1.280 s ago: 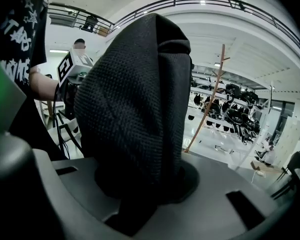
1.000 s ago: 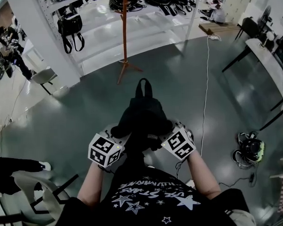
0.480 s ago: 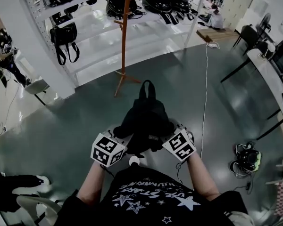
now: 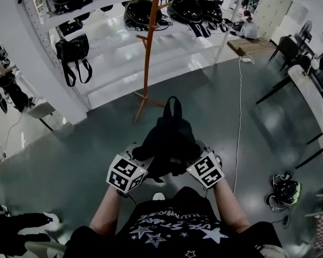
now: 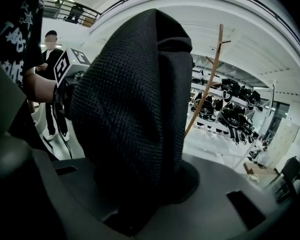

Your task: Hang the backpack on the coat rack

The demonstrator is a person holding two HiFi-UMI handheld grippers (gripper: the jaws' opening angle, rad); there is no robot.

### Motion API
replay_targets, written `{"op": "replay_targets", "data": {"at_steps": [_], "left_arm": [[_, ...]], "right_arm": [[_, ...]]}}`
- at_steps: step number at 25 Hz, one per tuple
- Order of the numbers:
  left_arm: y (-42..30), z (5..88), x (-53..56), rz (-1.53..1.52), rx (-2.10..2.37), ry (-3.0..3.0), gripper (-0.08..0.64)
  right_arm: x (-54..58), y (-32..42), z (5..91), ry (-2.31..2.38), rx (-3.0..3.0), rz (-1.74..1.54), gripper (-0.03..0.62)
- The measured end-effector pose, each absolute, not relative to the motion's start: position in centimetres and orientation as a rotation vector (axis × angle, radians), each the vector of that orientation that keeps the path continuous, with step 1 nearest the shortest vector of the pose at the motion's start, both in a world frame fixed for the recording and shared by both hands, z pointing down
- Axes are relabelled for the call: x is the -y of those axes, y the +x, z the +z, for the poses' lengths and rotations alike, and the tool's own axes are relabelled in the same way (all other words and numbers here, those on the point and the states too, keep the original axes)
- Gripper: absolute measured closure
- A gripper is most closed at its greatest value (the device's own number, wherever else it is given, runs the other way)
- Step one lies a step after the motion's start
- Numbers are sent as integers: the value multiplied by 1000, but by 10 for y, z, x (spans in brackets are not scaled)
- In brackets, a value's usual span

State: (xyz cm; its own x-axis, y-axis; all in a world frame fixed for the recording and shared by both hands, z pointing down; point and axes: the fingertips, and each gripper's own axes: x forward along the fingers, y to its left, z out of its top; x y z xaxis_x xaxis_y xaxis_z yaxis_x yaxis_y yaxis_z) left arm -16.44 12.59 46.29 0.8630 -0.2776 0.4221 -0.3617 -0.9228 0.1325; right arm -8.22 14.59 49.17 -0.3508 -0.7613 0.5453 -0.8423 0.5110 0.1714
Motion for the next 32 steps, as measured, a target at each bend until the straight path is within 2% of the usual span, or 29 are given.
{"op": "replay_targets", "data": {"at_steps": [14,24,32], "left_arm": [[-103,496,2,687,673,2760,489],[-22,453,125,633,914,2716,491],[10,448,197,626,1063,2660,491]], "right_arm": [[-4,-21,531,1147,2307,183,486],[135,60,484,976,2398,43,486],[217,90,480,854,2445,-12,486]]}}
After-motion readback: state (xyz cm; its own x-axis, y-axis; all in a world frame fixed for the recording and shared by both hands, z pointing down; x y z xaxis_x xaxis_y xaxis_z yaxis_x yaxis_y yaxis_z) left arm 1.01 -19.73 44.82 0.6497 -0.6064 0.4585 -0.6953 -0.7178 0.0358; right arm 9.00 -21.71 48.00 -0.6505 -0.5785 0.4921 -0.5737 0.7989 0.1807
